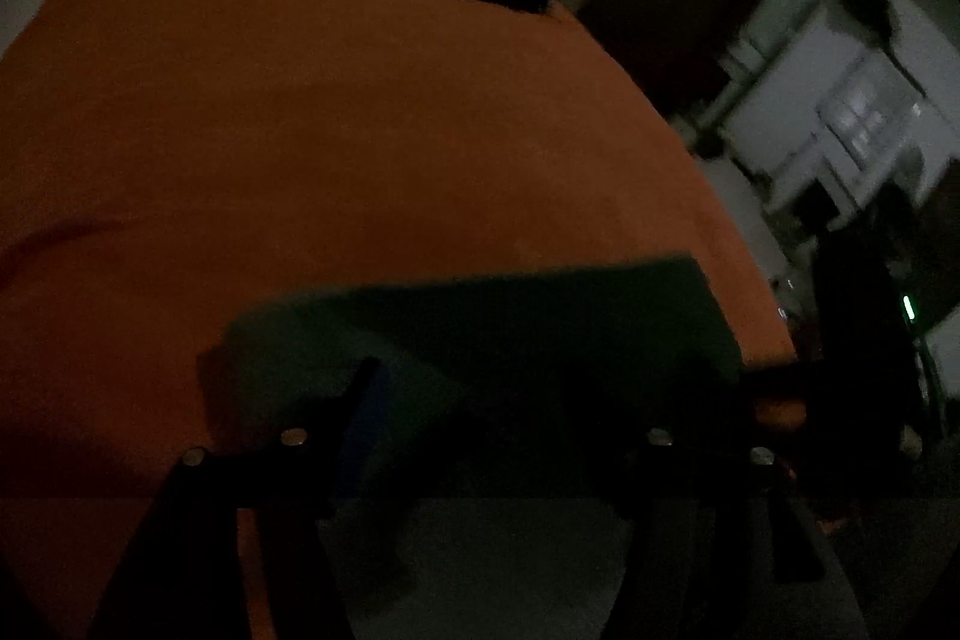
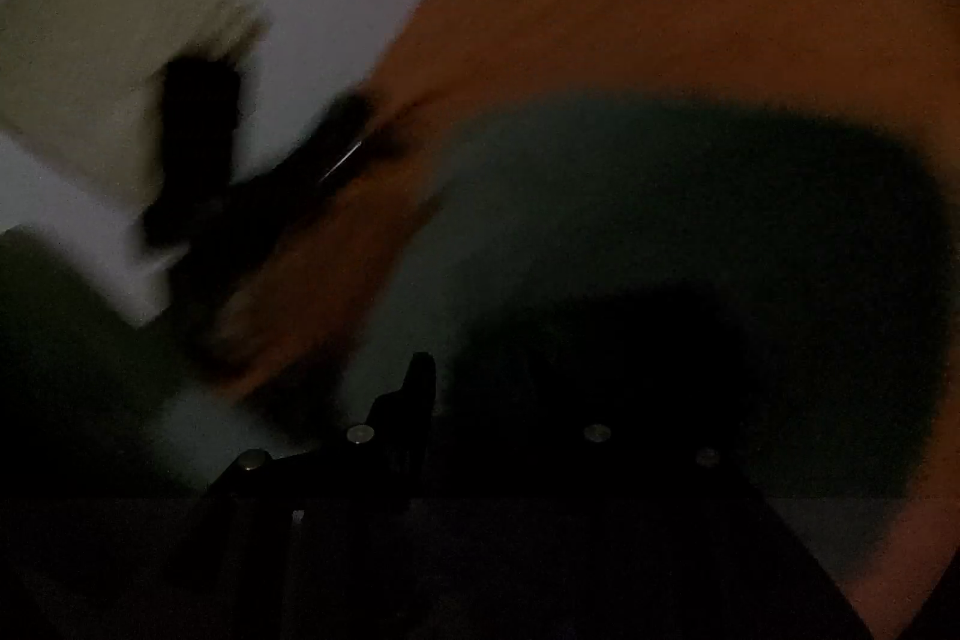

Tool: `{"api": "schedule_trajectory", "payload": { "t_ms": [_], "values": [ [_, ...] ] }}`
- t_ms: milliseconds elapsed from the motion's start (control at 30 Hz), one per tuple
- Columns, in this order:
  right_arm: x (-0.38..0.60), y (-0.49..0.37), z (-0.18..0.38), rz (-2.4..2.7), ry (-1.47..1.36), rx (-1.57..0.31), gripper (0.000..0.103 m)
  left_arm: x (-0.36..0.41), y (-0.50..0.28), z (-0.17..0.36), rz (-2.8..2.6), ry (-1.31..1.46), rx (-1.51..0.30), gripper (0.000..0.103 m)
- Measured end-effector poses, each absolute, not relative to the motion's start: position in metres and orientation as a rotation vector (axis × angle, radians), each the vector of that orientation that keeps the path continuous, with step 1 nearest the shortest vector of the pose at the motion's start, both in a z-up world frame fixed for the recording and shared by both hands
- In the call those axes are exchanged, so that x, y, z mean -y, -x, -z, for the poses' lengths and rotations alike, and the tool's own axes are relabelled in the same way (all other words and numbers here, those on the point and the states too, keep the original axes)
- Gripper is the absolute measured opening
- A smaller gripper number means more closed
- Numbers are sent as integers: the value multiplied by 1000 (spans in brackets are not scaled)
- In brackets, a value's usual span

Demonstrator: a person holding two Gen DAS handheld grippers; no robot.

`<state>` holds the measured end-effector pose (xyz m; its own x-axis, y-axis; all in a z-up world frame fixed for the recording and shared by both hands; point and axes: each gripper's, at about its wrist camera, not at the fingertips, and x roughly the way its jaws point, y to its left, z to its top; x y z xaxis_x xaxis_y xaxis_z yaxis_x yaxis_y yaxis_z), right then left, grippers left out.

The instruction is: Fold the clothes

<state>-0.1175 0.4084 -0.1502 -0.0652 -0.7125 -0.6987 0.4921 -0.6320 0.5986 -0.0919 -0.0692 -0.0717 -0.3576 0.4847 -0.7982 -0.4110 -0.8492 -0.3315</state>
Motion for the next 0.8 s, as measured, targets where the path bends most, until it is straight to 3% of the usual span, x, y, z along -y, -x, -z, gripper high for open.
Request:
{"api": "schedule_trajectory", "payload": {
  "t_ms": [67, 167, 267, 367, 500, 567, 700, 767, 800],
  "values": [
    [-417, 122, 156, 1925, -1385, 147, 28, 57, 82, 82, -2227, 1364, 36, 64],
    [-433, 118, 156, 2037, -1413, 130, 23, 52, 71, 94, -2202, 1410, -62, 64],
    [-464, 145, 162, 2133, -1451, 231, 21, 61, 65, 98, -2241, 1425, -151, 64],
    [-485, 149, 164, 2218, -1436, 290, 19, 68, 71, 99, -2236, 1447, -98, 64],
    [-480, 108, 173, 2325, -1414, 177, 20, 63, 80, 96, -2188, 1458, 15, 64],
    [-440, 110, 178, 2323, -1434, 241, 20, 66, 83, 96, -2199, 1462, 34, 64],
    [-448, 109, 185, 2200, -1446, 413, 45, 96, 106, 95, -2252, 1488, 313, 66],
    [-465, 111, 185, 2154, -1453, 447, 52, 107, 109, 104, -2235, 1544, 392, 67],
    [-477, 112, 186, 2160, -1474, 435, 61, 113, 111, 109, -2235, 1575, 412, 67]
  ]
}}
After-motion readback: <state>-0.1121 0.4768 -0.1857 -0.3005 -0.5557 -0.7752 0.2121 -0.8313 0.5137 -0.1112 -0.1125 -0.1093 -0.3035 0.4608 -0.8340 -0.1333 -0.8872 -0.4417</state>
